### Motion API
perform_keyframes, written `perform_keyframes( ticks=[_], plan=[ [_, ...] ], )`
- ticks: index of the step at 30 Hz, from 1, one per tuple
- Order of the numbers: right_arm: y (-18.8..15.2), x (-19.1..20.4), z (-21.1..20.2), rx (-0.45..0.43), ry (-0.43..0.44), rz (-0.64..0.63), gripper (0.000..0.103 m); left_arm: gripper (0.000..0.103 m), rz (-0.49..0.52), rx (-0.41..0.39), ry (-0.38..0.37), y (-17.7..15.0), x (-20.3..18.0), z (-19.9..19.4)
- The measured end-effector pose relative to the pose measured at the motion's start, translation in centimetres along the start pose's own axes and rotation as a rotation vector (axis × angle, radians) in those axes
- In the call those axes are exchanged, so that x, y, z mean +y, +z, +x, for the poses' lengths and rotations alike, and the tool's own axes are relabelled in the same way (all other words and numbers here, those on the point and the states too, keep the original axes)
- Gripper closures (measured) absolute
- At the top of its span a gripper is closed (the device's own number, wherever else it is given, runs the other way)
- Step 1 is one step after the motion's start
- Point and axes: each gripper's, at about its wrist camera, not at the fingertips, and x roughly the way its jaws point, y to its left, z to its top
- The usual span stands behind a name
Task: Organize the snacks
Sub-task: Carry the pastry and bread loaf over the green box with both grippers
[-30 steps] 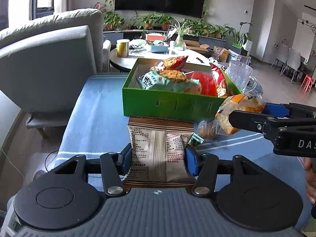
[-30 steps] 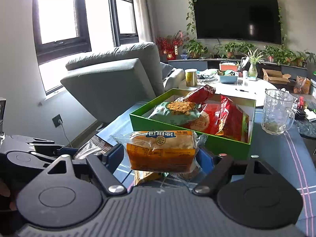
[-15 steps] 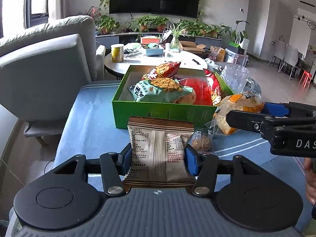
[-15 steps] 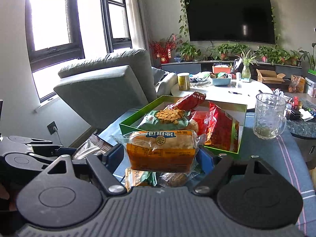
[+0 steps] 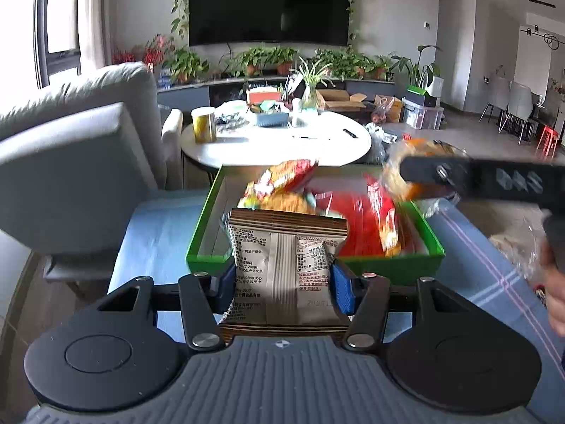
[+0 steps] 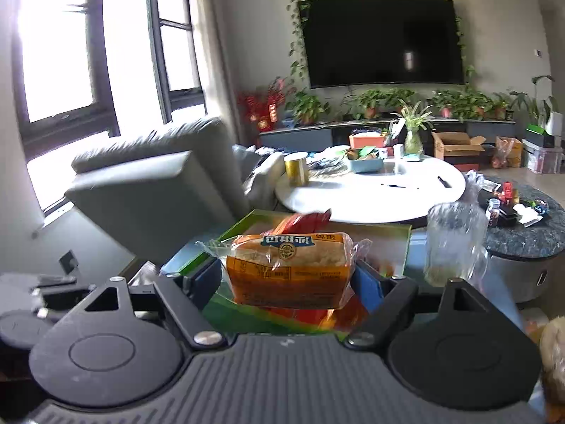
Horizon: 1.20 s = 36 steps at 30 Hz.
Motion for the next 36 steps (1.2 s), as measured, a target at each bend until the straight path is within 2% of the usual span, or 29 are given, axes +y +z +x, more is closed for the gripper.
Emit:
perform_keyframes(
  ticks=[4,7,18,23,28,36],
  plan=[
    [2.1,-1.3,2.9,0.009,-0.087,0.023,0.018,0.052,0.013,-0.014,-0.006,1.3,-0.3,0.8],
    [2.5,-2.1,5.1,0.017,-0.142,0.030,0.018,0.052,0.018,-0.011,-0.014,1.5,-0.4,1.5],
    [1.5,-4.5,11.8,0.072,-0.217,0.141,0.018,0.052,0.009,0.034,-0.009,2.0,1.2,4.4],
    [1.2,-4.1,12.7,0.079,-0.249,0.150,0.018,0.052,0.010,0.044,-0.020,2.2,1.1,5.6],
    [1.2,-4.2,11.8,0.048,-0.236,0.148,0.018,0.052,-0.006,0.036,-0.033,3.2,1.0,6.8],
    [2.3,-5.2,8.2,0.009,-0.194,0.187,0.018,0.052,-0.054,0.032,-0.149,5.8,-1.5,10.7]
  ],
)
